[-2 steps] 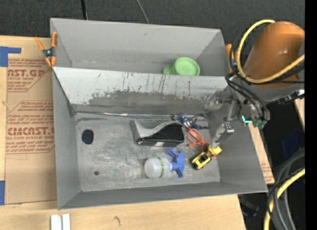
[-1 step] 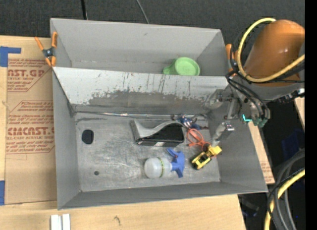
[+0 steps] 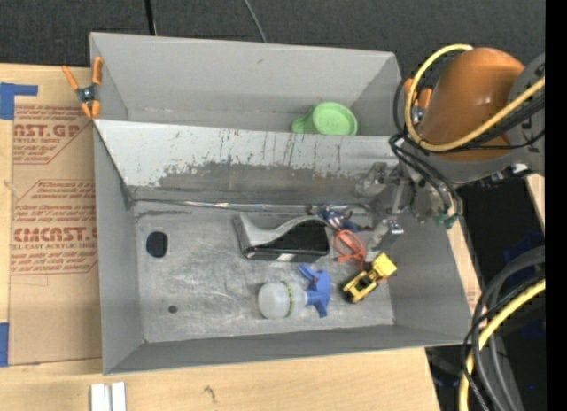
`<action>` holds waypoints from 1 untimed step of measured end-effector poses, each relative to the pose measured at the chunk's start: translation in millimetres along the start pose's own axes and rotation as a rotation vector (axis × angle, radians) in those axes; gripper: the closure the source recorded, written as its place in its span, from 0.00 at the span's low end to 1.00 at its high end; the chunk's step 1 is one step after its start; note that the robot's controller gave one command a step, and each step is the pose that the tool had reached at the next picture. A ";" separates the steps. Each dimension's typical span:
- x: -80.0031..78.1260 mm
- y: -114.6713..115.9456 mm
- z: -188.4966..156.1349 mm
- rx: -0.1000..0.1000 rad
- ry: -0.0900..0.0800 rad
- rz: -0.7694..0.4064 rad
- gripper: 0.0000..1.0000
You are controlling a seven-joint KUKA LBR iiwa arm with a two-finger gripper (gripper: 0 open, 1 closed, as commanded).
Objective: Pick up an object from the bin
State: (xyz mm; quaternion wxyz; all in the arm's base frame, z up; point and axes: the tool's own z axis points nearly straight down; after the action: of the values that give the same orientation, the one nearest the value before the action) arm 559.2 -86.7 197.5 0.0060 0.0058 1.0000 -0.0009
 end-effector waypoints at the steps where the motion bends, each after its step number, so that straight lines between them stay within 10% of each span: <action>1: -7.4 54.2 52.7 -0.001 0.009 0.033 0.00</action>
Offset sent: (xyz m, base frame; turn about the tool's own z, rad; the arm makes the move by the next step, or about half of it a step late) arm 0.0097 0.0292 -0.1192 0.2304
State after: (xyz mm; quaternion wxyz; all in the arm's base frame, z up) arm 567.8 -32.7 144.8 0.0016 0.0225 0.9997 -0.0001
